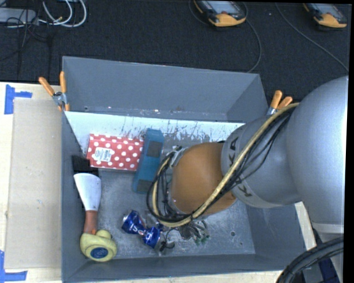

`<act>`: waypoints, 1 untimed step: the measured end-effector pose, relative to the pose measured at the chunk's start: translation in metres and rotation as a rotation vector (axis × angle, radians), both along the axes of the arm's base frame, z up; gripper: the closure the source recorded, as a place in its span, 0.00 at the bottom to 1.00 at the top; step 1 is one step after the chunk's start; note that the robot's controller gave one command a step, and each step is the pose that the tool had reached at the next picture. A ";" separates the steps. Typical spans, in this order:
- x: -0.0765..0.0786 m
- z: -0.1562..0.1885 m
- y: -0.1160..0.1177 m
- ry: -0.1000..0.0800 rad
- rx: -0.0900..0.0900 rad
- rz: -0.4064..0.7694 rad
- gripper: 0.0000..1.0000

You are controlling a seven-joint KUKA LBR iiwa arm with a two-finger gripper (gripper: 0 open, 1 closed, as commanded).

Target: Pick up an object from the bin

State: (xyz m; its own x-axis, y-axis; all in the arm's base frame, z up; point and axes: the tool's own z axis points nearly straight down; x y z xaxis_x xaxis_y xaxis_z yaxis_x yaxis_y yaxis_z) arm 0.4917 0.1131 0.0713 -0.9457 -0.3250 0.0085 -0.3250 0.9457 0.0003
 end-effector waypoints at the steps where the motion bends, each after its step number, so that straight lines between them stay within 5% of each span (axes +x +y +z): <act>1: 0.000 0.000 0.000 0.000 0.000 0.000 1.00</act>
Offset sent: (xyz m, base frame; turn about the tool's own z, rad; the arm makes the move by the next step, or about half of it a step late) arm -0.0127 -0.0034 0.0267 -0.0124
